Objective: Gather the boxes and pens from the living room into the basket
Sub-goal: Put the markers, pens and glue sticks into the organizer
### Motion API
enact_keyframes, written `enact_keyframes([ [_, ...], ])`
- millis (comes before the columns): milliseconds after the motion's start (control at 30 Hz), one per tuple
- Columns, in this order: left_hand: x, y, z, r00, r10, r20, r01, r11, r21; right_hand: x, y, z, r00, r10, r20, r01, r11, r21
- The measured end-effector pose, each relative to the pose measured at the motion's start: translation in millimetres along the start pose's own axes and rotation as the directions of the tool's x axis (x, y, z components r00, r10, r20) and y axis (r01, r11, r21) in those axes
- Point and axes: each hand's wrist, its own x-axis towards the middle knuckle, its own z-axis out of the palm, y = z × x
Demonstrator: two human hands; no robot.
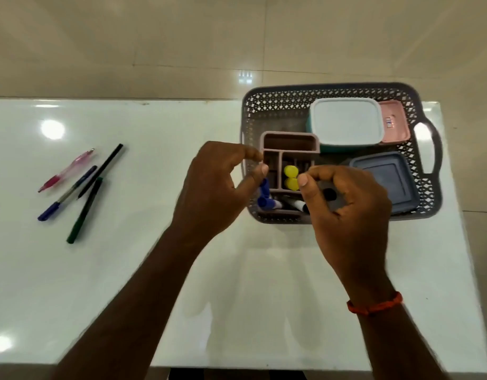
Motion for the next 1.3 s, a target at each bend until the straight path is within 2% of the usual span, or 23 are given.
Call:
enact_keyframes([
  [200,-50.0,-31.9,-29.2,0.997,-0.052,-0.059,0.051,0.998,-0.022,-9.1,-49.7,28.2,0.987,-0.160,0.019,0.161,0.983,-0.084],
  [333,-92.0,-69.2,-54.0,0.985,-0.158,-0.066,0.158,0.987,-0.002,-16.3,-89.5,61.0,0.955,-0.285,0.084,0.287,0.958,-0.005],
  [500,-126.0,-117.1,-87.6,0.955,-0.281,-0.095,0.282,0.959,-0.004,-30.3,-130.8,109.6,0.942,-0.245,0.229,0.223,0.967,0.121],
  [600,-136.9,-141.3,-105.9,0.928,-0.342,-0.147,0.342,0.939,-0.032,-34.4,-147.9,137.3,0.937,-0.240,0.254,0.206,0.966,0.154],
  [800,-148.1,-183.2,-129.3,0.898,-0.402,-0.180,0.416,0.908,0.046,-37.7,-165.1,189.2,0.901,-0.248,0.355,0.214,0.968,0.133],
  [933,-153.8,-213.5,-143.4,0.878,-0.423,-0.226,0.453,0.886,0.102,-45.2,-172.9,229.8,0.812,-0.248,0.529,0.246,0.966,0.076],
  [1067,-158.4,-241.5,-156.9,0.856,-0.450,-0.254,0.491,0.862,0.126,-54.9,-183.1,268.7,0.668,-0.265,0.696,0.345,0.938,0.026],
  [1233,-151.4,-270.3,-166.1,0.815,-0.548,-0.185,0.575,0.805,0.148,-65.5,-188.3,306.0,0.527,-0.236,0.816,0.412,0.911,-0.002],
  [1300,-147.1,-280.7,-167.0,0.796,-0.587,-0.147,0.605,0.775,0.183,-68.6,-185.9,310.9,0.505,-0.228,0.832,0.437,0.899,-0.019],
])
